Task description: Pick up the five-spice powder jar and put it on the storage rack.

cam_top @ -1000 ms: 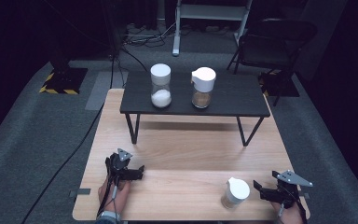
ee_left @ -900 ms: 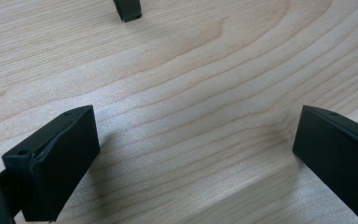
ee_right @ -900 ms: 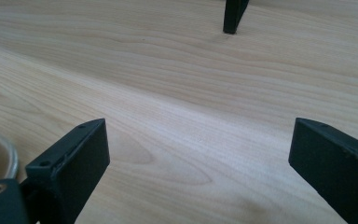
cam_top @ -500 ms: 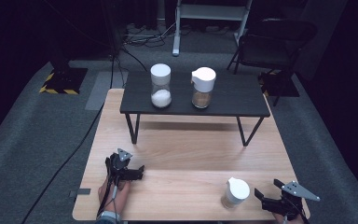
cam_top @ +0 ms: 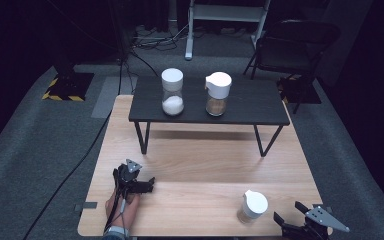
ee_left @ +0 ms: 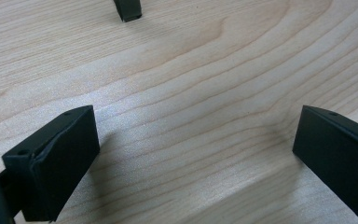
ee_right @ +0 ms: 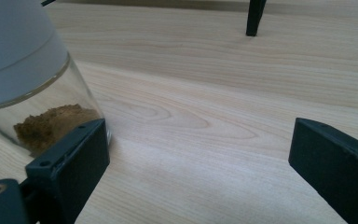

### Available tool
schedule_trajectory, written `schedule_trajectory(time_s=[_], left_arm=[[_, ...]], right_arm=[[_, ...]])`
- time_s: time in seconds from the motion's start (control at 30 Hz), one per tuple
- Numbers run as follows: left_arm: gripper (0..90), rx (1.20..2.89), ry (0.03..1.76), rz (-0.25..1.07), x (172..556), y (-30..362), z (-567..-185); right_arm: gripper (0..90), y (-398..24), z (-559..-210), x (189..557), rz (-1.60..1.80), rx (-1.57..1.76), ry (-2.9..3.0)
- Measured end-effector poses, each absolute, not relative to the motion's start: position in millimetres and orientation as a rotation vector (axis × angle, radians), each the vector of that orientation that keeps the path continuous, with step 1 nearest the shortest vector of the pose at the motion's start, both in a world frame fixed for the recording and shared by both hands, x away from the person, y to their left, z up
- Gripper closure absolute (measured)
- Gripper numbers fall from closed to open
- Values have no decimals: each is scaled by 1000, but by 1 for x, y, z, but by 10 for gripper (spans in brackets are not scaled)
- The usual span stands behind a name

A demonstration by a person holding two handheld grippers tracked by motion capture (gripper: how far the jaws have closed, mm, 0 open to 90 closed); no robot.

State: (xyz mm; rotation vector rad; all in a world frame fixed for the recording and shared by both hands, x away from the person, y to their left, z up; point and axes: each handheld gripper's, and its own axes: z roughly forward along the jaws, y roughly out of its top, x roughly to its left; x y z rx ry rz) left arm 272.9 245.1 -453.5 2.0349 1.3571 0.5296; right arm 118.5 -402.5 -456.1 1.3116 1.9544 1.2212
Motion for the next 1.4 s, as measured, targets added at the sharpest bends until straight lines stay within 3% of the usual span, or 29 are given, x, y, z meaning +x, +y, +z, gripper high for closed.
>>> schedule_trajectory(time_s=[0.47,1.4], left_arm=[[4,2035,1357,529,273,245,-453],[4,2035,1358,529,273,245,-453]], right_arm=[[49,-393,-454,96,1226,1306,1925],[49,-375,-455,89,1262,1235,1942]])
